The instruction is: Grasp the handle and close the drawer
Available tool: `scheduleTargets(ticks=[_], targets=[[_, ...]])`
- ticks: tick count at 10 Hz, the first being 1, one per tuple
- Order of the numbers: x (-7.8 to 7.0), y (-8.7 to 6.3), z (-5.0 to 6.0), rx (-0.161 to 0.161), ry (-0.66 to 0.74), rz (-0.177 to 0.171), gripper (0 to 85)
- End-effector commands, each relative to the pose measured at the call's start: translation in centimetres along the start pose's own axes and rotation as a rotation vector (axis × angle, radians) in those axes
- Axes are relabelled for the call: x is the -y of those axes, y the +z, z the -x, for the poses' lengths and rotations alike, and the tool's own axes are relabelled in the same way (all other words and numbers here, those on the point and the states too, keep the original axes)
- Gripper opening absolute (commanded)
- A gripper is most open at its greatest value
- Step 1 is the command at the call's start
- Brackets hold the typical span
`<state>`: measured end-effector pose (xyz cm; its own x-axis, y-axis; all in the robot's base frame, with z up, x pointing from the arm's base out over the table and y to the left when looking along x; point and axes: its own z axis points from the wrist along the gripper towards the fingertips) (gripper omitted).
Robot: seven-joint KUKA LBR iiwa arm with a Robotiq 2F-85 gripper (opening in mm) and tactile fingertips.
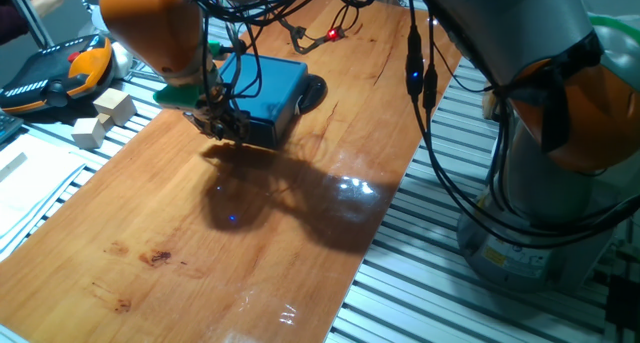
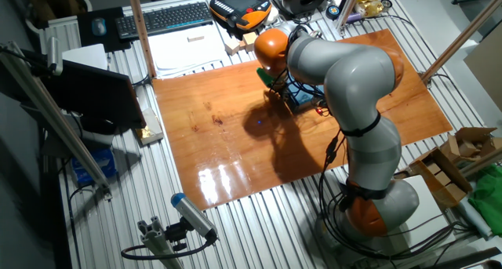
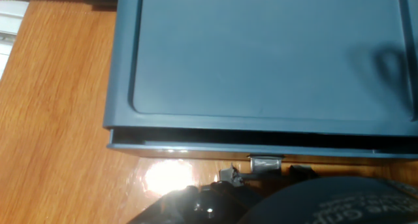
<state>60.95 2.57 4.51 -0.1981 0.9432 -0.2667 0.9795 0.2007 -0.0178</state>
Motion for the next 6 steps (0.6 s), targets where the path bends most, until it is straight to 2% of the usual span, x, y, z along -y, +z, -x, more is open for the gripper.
scheduleTargets(ticks=[1, 6], targets=[[0.04, 0.04, 0.02, 0.0, -0.003, -0.001, 2.0], [0.14, 0.09, 0.12, -0.013, -0.016, -0.001, 2.0]])
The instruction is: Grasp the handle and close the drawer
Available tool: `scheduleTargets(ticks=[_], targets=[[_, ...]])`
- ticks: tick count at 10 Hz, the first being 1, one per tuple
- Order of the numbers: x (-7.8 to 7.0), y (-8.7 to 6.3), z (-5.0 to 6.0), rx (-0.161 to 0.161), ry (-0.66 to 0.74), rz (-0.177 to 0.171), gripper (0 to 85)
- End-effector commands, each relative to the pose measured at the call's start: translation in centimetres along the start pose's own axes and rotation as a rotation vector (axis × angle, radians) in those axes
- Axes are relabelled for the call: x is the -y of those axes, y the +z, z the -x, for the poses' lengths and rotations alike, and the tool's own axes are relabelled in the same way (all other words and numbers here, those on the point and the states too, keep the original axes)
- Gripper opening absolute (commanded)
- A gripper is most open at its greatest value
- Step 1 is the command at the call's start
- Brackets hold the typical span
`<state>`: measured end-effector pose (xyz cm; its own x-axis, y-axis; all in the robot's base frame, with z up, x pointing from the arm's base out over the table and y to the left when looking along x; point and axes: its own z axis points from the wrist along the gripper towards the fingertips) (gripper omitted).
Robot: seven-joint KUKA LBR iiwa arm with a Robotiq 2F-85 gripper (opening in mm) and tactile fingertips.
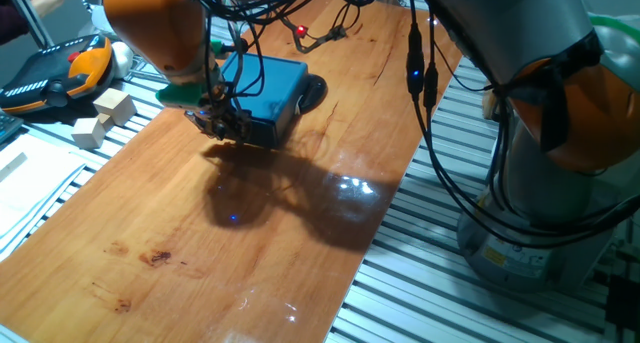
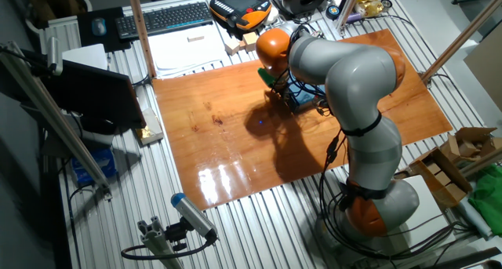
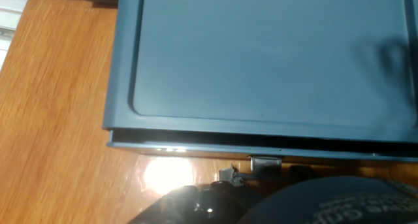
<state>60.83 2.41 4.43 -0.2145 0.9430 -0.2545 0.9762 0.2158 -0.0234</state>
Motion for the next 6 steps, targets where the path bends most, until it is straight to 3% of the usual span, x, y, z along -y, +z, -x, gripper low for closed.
scheduleTargets(ticks=[1, 4, 6], targets=[[-0.02, 0.06, 0.02, -0.002, 0.0, 0.001, 2.0], [-0.03, 0.13, 0.02, -0.007, -0.001, 0.0, 2.0], [-0.03, 0.13, 0.01, -0.029, -0.013, 0.004, 2.0]])
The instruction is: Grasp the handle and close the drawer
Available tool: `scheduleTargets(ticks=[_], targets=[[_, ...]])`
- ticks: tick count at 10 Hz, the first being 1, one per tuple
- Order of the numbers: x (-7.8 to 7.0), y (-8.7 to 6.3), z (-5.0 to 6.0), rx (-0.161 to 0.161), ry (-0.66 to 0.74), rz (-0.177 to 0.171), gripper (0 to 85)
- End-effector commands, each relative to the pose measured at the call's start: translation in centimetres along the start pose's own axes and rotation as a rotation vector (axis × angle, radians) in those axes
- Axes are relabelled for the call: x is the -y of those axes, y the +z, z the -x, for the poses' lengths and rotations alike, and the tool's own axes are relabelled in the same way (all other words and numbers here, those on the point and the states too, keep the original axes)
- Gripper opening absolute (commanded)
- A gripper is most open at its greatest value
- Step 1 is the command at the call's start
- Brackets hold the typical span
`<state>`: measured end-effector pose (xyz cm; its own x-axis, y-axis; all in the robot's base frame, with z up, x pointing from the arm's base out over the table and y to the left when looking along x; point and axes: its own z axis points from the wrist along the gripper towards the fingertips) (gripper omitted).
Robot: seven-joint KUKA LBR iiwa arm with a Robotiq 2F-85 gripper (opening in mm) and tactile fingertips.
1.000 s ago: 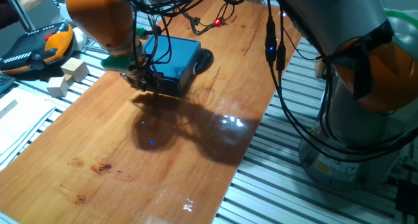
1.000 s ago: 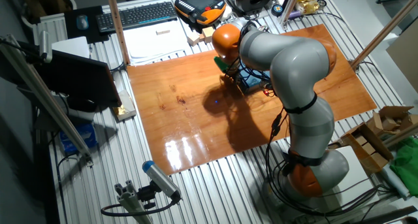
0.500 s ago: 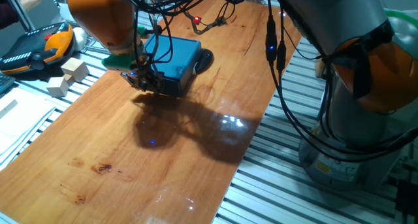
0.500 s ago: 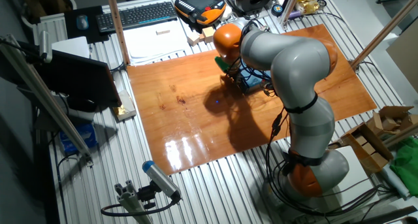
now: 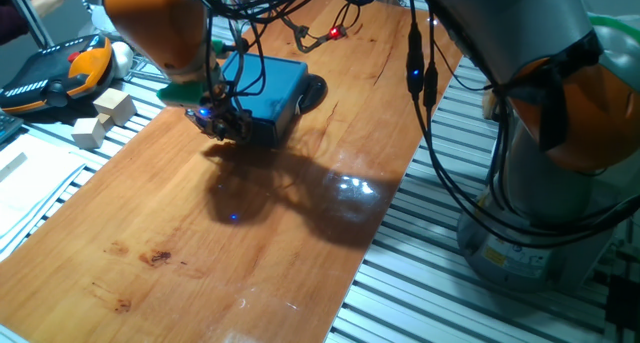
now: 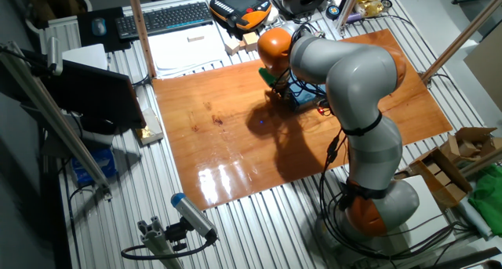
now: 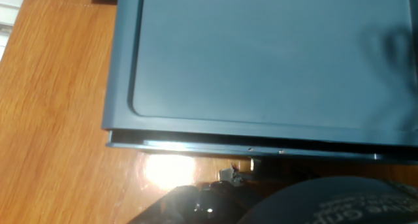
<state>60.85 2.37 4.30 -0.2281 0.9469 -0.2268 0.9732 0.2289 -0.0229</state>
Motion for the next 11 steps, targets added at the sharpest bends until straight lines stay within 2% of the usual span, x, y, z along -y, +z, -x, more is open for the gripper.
scheduleTargets(ticks=[1, 2, 5, 11], targets=[[-0.01, 0.0, 0.01, -0.007, -0.007, 0.001, 2.0], [-0.01, 0.0, 0.01, -0.02, -0.007, 0.005, 2.0], [-0.01, 0.0, 0.01, -0.009, -0.003, 0.019, 2.0], [0.01, 0.0, 0.2, -0.012, 0.004, 0.012, 2.0]])
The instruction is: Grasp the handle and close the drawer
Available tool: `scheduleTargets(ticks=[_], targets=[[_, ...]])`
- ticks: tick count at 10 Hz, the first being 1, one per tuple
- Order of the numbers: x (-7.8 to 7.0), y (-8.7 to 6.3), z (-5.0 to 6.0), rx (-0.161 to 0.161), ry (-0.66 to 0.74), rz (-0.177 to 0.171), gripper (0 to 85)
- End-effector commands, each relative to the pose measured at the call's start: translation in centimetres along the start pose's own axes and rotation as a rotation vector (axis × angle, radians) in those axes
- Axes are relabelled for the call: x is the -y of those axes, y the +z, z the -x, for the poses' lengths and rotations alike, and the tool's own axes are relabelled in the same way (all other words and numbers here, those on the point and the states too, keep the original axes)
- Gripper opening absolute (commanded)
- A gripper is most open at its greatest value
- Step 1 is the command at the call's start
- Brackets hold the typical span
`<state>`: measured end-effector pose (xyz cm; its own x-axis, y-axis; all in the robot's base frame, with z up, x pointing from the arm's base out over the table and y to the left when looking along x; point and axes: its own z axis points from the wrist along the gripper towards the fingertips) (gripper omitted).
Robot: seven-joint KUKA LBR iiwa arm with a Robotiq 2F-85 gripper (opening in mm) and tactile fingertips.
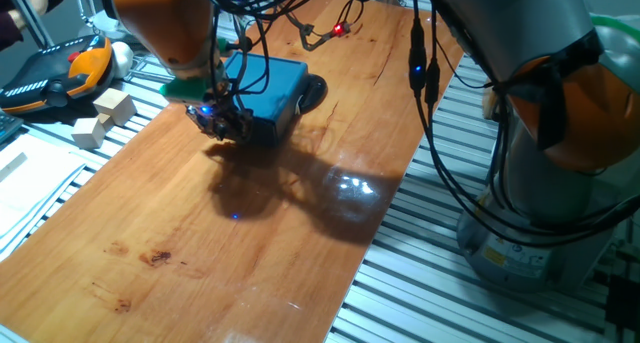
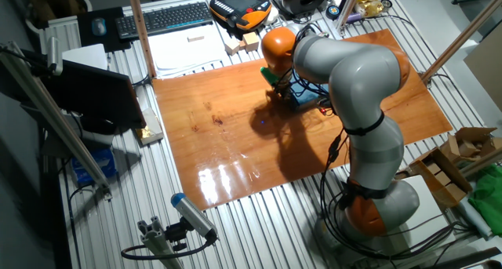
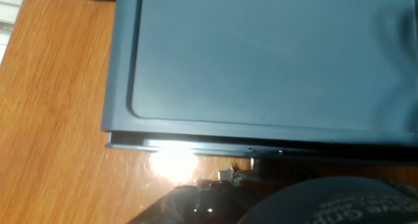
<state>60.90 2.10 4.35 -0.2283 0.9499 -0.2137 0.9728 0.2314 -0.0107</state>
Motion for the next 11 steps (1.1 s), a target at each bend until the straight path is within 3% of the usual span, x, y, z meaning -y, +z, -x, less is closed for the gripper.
scheduleTargets(ticks=[1, 11], targets=[[0.05, 0.07, 0.18, -0.002, -0.003, 0.002, 2.0], [0.48, 0.39, 1.12, 0.011, -0.034, 0.01, 2.0]])
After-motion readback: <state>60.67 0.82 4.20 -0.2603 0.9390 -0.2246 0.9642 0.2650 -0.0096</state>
